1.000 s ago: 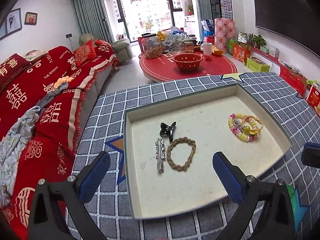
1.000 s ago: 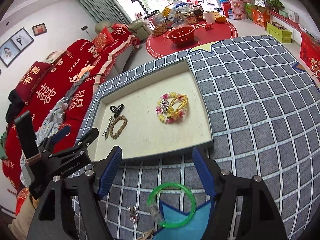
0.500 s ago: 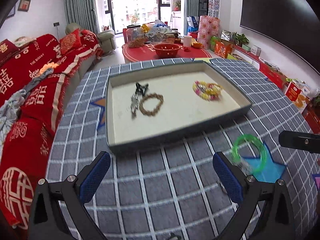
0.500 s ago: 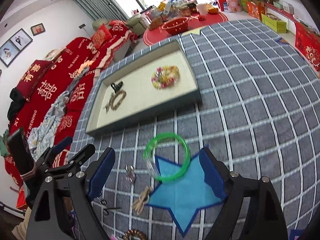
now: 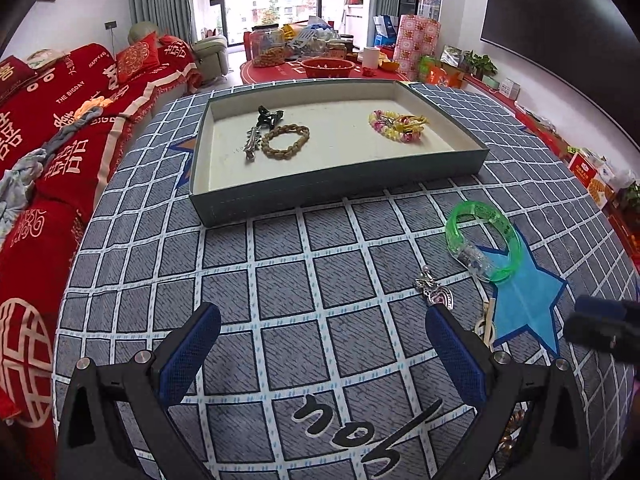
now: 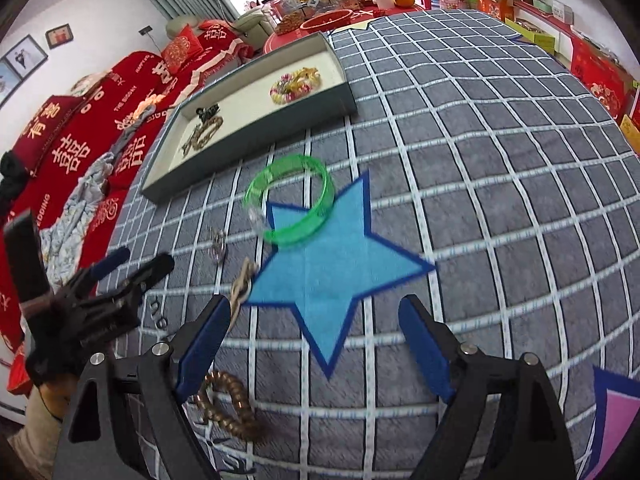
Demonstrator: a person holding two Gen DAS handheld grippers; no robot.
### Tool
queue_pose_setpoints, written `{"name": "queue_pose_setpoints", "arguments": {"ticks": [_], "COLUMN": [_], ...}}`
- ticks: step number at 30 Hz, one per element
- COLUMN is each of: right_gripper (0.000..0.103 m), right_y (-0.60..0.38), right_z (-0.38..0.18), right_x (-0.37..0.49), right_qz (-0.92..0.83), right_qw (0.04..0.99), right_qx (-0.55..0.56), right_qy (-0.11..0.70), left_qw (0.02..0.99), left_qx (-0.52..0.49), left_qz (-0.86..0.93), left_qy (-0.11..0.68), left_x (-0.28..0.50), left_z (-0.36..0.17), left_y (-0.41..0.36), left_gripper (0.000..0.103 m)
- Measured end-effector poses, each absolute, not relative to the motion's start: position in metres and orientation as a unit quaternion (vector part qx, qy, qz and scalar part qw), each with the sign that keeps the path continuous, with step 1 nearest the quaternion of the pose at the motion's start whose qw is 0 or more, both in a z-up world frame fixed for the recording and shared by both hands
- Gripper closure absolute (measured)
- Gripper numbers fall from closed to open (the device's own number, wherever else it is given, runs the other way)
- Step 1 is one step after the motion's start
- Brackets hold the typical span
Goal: Organize jewelry
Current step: 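Withdraw both tools from the tray back over the mat, then grasp the silver heart pendant with the left tool while the right tool grasps the brown coiled hair tie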
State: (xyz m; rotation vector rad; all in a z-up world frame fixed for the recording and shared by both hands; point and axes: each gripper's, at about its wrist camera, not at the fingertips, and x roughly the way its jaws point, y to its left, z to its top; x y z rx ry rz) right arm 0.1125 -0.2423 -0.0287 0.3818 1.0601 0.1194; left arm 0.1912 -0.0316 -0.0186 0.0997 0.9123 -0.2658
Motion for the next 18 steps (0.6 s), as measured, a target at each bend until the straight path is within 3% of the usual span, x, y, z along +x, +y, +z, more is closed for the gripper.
{"name": "queue_pose_setpoints", "arguments": {"ticks": [18], "right_gripper": [0.015], "right_y": [-0.201], "right_z": [-0.036], "right_x": [0.066], "right_qz": [0.047], "right_qw": [0.857], "right_qx": [0.070], "right_qy": [0.508], "left_qw": [0.876], "left_qx": [0.071], "left_qz": [-0.138], "left_qy": [0.457], "left_x": [0.202], "left_z": [-0.034], "left_y": [-0.069], "left_gripper": [0.000]}}
